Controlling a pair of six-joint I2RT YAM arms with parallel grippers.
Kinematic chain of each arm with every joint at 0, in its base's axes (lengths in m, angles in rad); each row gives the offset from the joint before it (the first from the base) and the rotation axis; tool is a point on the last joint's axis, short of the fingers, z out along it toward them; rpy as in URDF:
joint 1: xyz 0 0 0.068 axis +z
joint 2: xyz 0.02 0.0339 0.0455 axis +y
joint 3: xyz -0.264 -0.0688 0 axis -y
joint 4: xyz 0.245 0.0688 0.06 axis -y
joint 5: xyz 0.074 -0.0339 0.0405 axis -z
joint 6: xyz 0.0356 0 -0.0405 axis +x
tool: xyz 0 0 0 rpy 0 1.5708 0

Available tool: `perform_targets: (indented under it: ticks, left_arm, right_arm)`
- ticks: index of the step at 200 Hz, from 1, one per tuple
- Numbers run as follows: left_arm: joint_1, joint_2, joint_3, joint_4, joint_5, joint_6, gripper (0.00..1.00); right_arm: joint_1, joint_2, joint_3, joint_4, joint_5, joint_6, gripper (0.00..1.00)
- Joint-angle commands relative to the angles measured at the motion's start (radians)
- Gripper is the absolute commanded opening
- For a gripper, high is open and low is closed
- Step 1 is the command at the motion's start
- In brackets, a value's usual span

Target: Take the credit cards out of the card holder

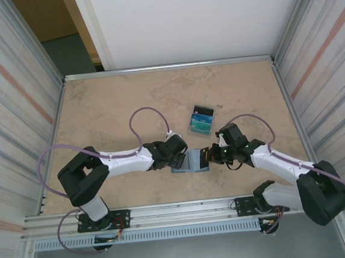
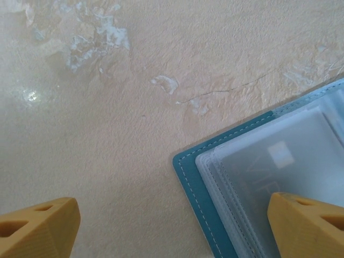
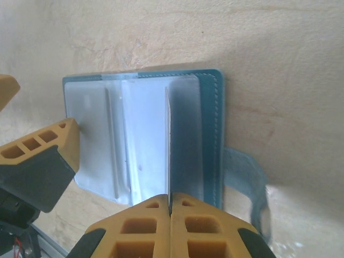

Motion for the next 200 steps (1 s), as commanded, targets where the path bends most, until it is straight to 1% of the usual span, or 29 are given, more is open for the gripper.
perform_targets:
  ticks: [1, 36, 66, 81, 118, 145, 175, 200]
  left_arm:
    - [0.001, 0.004, 0.022, -0.062, -0.053, 0.034, 0.91]
    - [0.001, -0.04, 0.033, -0.058, -0.059, 0.047, 0.92]
    - [0.001, -0.093, 0.045, -0.056, -0.07, 0.057, 0.94]
    - [0.001, -0.119, 0.05, -0.054, -0.083, 0.058, 0.96]
    - [0.002, -0.173, 0.046, -0.025, -0.1, 0.059, 0.99]
    - [0.008, -0.203, 0.021, 0.014, -0.112, 0.051, 0.99]
    - [0.029, -0.218, -0.015, 0.092, -0.095, 0.048, 0.99]
    - [0.052, -0.19, -0.008, 0.144, -0.062, 0.05, 0.99]
  right_arm:
    - [-0.007, -0.047, 0.056, -0.098, 0.061, -0.057, 0.0]
    - [-0.007, -0.083, 0.11, -0.148, 0.076, -0.126, 0.0]
    - [-0.007, -0.083, 0.164, -0.167, 0.09, -0.19, 0.0]
    - [-0.007, -0.074, 0.203, -0.185, 0.118, -0.219, 0.0]
    - [-0.009, -0.012, 0.311, -0.232, 0.179, -0.306, 0.0]
    - [-0.014, 0.044, 0.377, -0.248, 0.222, -0.36, 0.0]
    - [-0.038, 0.096, 0.446, -0.247, 0.248, -0.398, 0.0]
    - [-0.054, 0.134, 0.499, -0.248, 0.274, -0.455, 0.0]
